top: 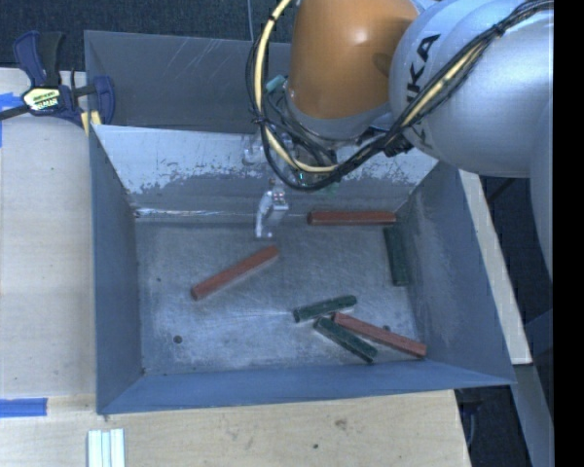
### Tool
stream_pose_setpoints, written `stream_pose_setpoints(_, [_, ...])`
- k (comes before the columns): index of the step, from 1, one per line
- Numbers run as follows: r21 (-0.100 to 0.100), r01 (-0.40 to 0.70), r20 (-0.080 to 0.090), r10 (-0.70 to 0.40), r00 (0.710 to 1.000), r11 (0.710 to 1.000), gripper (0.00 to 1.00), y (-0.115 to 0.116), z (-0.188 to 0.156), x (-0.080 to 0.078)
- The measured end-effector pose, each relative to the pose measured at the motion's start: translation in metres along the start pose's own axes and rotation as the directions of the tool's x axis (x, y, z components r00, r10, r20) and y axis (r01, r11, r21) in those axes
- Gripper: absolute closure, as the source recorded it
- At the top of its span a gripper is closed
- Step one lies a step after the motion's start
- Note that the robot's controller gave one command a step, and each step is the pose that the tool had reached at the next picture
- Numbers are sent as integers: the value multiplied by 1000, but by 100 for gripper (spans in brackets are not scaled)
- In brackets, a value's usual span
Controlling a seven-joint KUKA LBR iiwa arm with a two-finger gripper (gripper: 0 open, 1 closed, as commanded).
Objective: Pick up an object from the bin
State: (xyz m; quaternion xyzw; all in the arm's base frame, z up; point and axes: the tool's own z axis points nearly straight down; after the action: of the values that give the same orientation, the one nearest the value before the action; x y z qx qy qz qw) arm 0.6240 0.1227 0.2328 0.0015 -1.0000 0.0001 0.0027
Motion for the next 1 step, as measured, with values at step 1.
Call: stream_pose_setpoints(1, [-1,-2,9,2,1000,1000,0,-1,-5,-1])
